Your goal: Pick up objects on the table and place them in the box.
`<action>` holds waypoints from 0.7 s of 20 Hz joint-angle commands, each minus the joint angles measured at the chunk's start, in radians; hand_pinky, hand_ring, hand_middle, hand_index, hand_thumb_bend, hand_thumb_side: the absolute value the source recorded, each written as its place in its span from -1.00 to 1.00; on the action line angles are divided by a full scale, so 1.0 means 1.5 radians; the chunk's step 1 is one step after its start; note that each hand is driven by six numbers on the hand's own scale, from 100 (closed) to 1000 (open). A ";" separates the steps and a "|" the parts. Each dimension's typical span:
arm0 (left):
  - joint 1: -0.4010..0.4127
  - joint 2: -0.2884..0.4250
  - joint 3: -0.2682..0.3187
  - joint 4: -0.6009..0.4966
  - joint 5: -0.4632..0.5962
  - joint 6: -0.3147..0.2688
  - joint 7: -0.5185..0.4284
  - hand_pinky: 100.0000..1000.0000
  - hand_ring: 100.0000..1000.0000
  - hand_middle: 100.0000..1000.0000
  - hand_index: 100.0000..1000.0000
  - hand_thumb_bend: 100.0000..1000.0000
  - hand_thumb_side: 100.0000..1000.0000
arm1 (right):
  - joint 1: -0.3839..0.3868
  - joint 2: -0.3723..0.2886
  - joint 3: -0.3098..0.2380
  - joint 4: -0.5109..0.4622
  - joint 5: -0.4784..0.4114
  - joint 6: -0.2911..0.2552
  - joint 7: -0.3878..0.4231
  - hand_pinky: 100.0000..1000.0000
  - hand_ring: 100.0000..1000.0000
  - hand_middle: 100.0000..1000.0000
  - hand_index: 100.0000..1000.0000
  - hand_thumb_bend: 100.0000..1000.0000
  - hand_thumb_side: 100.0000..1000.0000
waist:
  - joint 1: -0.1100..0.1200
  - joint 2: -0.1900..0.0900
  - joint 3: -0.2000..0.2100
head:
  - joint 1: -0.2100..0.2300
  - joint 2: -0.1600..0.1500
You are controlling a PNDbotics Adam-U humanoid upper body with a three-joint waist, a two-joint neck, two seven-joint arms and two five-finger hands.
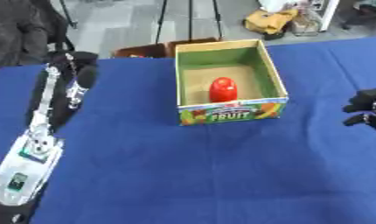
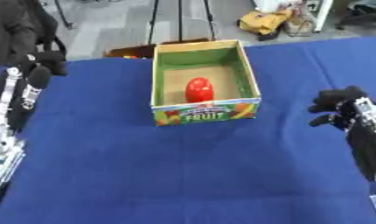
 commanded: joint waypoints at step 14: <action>0.062 -0.052 0.022 -0.010 0.039 -0.049 0.034 0.35 0.03 -0.02 0.29 0.48 0.79 | -0.001 0.001 -0.004 -0.044 -0.010 0.010 -0.020 -0.04 0.18 0.12 0.35 -1.00 0.74 | -0.010 0.000 0.010 | -0.001 0.011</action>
